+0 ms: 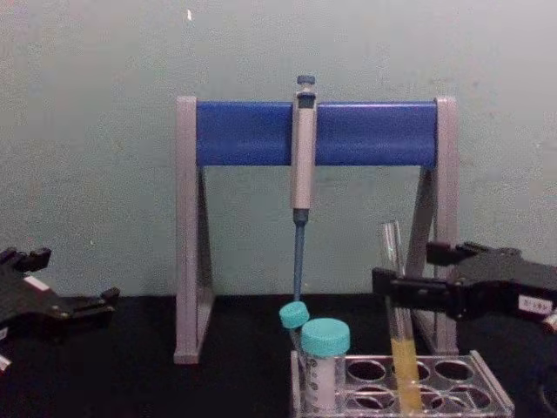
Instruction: Pick up the test tube from the test tube rack, shake it, then place it back into the test tube rack.
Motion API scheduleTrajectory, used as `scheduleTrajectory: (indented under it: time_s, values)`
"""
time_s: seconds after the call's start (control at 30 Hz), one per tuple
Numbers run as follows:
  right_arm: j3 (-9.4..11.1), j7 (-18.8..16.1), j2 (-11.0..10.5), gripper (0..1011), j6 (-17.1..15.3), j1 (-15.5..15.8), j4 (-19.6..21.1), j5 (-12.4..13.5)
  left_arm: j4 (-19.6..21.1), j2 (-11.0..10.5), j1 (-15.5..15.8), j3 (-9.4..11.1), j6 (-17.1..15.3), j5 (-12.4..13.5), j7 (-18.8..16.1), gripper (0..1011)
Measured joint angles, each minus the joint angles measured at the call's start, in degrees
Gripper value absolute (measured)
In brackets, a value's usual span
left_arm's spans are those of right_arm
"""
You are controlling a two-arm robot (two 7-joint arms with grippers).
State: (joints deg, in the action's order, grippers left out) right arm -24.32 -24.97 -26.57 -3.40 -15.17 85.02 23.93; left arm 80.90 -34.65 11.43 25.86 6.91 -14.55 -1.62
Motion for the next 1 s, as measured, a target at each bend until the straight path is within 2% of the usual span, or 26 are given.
scheduleTrajectory:
  time_s: [0.4, 1.0]
  values:
    - [-0.33, -1.46, 1.35, 1000, -2.25, -1.36, -2.34, -0.20, 0.00, 0.00, 0.00, 0.00, 0.00, 0.00, 0.00, 1001]
    - [-0.72, -2.31, 1.76, 1000, -1.82, -2.13, -4.03, -0.89, 0.00, 0.00, 0.00, 0.00, 0.00, 0.00, 0.00, 1001]
